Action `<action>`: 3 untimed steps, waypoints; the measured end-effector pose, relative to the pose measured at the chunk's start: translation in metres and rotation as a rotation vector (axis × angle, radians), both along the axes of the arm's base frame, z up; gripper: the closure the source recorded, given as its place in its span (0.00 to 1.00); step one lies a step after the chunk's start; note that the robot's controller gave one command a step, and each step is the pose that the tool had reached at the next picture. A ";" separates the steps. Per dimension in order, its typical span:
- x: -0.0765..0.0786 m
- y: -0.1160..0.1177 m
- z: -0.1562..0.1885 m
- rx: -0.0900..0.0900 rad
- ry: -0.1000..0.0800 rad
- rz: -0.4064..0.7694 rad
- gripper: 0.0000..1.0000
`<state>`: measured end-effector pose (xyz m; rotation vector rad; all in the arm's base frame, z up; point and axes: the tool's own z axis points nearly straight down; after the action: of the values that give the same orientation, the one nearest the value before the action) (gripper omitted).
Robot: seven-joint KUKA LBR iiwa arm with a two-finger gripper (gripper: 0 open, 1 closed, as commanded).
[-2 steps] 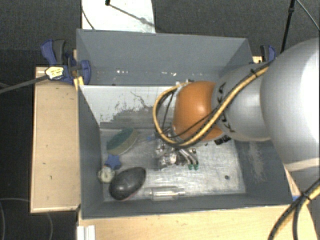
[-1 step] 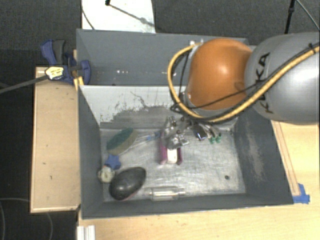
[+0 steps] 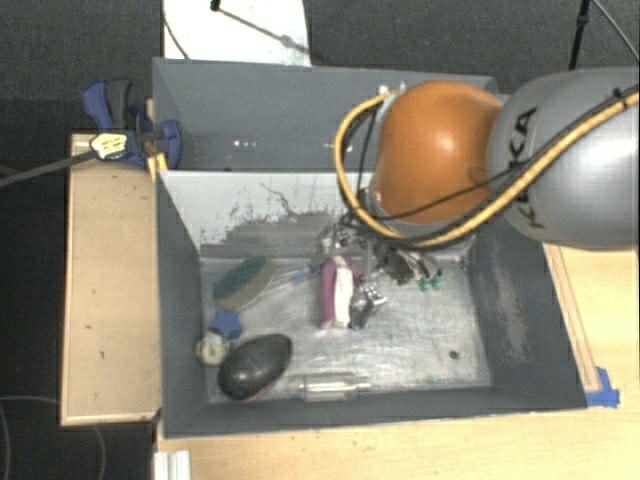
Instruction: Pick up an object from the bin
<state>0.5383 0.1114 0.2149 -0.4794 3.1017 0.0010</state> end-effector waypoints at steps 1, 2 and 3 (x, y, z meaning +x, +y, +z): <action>0.010 0.067 -0.145 0.000 0.001 0.214 0.00; -0.045 0.102 -0.144 -0.006 0.006 -0.106 0.00; -0.053 0.118 -0.142 -0.023 -0.004 -0.100 0.00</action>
Offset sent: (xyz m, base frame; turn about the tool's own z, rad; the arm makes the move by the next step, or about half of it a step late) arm 0.0090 0.0657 -0.1449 -0.2137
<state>0.4852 0.2293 0.0727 -0.3239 3.1213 -0.0354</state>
